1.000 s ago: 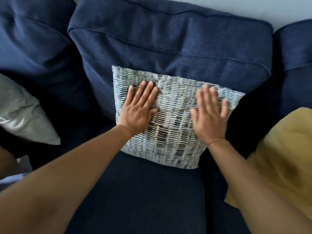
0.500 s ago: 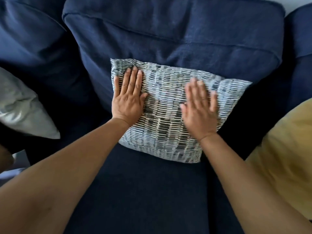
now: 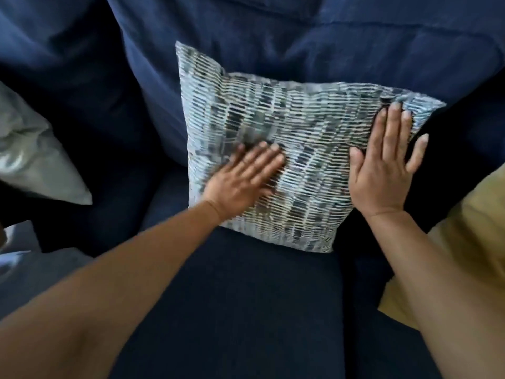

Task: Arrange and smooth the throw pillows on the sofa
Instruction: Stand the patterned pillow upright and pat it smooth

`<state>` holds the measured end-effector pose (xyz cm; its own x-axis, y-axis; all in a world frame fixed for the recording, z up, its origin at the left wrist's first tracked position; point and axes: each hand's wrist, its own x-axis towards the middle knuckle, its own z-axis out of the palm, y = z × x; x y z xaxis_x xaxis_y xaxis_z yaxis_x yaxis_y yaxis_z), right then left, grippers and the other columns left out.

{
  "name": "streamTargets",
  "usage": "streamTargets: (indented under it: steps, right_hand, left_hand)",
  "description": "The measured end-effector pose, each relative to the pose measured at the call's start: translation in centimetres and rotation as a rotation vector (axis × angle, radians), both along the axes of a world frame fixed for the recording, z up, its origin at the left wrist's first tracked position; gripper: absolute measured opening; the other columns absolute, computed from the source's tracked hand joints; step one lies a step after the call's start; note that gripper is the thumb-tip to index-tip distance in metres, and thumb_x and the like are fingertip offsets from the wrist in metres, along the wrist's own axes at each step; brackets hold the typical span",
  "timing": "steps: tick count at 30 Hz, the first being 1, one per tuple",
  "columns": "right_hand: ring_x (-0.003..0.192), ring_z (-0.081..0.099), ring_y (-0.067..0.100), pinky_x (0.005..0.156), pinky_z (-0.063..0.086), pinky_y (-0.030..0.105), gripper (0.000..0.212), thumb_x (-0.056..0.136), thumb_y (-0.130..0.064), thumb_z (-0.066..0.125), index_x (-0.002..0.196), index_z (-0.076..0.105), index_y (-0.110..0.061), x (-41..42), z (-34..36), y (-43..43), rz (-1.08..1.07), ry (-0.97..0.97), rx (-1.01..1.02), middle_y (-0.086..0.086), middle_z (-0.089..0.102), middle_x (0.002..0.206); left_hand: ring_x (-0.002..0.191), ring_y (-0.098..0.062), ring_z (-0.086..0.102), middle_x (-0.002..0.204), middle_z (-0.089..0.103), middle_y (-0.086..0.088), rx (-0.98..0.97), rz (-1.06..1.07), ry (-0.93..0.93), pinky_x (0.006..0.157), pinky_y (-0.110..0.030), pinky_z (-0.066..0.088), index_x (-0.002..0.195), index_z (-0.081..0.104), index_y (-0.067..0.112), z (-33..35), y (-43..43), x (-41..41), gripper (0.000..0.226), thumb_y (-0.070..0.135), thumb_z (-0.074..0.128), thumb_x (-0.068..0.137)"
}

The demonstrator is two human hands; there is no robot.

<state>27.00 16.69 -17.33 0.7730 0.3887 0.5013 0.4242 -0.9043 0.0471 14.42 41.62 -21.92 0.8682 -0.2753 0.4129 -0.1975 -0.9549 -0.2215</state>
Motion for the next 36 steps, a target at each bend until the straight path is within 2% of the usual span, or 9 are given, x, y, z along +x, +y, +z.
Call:
streamTargets:
  steps: [6,9,11,13,15,18,23,30,36]
  right_hand:
    - [0.153,0.015,0.034,0.120,0.012,0.061,0.059,0.108,-0.030,0.031,0.157,0.015,-0.002,-2.6,2.1,3.0,-0.103,-0.048,0.211,0.019,0.019,0.164]
    - [0.154,0.010,0.028,0.121,0.004,0.054,0.063,0.105,-0.035,0.034,0.156,0.016,-0.003,-5.8,3.4,8.5,0.182,-0.128,0.321,0.018,0.018,0.163]
    - [0.155,0.000,0.020,0.122,-0.002,0.050,0.067,0.105,-0.042,0.034,0.158,0.011,-0.009,-8.0,2.6,12.1,0.428,-0.072,0.200,0.012,0.009,0.165]
    - [0.155,0.006,0.020,0.122,-0.003,0.047,0.071,0.104,-0.044,0.039,0.160,0.011,-0.009,-8.0,0.7,12.7,0.513,-0.027,0.024,0.008,0.015,0.166]
    - [0.154,0.010,0.019,0.123,-0.007,0.042,0.079,0.100,-0.048,0.048,0.159,0.010,-0.011,-5.9,-1.5,9.6,0.490,0.007,-0.155,0.006,0.016,0.167]
    - [0.154,-0.004,0.015,0.123,-0.009,0.040,0.089,0.098,-0.056,0.049,0.160,0.000,-0.015,-3.1,-4.3,2.1,0.425,0.055,-0.324,0.001,0.002,0.169]
    - [0.155,0.002,0.021,0.123,-0.010,0.045,0.090,0.095,-0.061,0.039,0.160,-0.001,-0.013,-4.7,-4.2,-5.6,0.185,0.123,-0.240,0.004,-0.003,0.169]
    - [0.155,0.007,0.022,0.123,-0.001,0.047,0.070,0.105,-0.047,0.036,0.160,0.012,-0.011,-6.4,2.4,3.7,0.332,-0.053,0.046,0.004,0.004,0.168]
    - [0.155,0.003,0.020,0.122,-0.008,0.046,0.067,0.105,-0.047,0.033,0.161,0.013,-0.016,-0.4,4.0,4.0,0.195,0.106,-0.097,0.003,0.008,0.169]
  left_hand:
    - [0.151,-0.031,0.022,0.164,0.024,-0.008,-0.002,0.162,-0.062,0.126,-0.051,0.000,0.161,0.017,0.013,-1.0,4.0,-0.1,0.084,0.062,0.046,0.099]
    - [0.153,-0.031,0.017,0.165,0.018,-0.008,-0.042,0.201,-0.044,0.125,-0.052,-0.002,0.161,0.015,0.012,-0.6,2.4,-0.1,0.084,0.054,0.051,0.098]
    - [0.153,-0.031,0.013,0.165,0.021,-0.012,-0.064,0.208,-0.040,0.124,-0.051,-0.008,0.160,0.011,0.008,-0.5,2.2,-0.1,0.080,0.039,0.054,0.100]
    - [0.153,-0.032,0.012,0.165,0.022,-0.016,-0.077,0.184,-0.044,0.124,-0.052,-0.007,0.161,0.004,0.007,-0.3,2.5,-0.1,0.079,0.038,0.048,0.104]
    - [0.155,-0.030,0.011,0.167,0.015,-0.012,-0.074,0.206,-0.045,0.125,-0.052,-0.002,0.161,0.003,0.008,-0.1,3.4,-0.5,0.084,0.059,0.035,0.103]
    - [0.155,-0.027,0.006,0.168,-0.001,-0.007,-0.036,0.257,0.008,0.125,-0.053,-0.003,0.161,-0.001,0.010,-0.6,4.8,-1.5,0.102,0.078,0.032,0.093]
    - [0.155,-0.032,0.007,0.167,0.010,-0.016,-0.065,0.270,-0.011,0.125,-0.055,0.000,0.160,0.001,0.006,0.3,3.4,-2.7,0.110,0.083,0.034,0.088]
    - [0.156,-0.032,0.006,0.168,0.015,-0.011,-0.187,0.088,-0.083,0.124,-0.056,0.003,0.161,0.015,0.009,6.0,-0.8,0.6,0.070,0.051,0.027,0.107]
    - [0.156,-0.029,0.003,0.170,0.009,-0.006,-0.167,0.350,0.145,0.125,-0.055,-0.003,0.162,0.013,0.013,8.3,3.9,3.2,0.068,0.051,0.017,0.105]
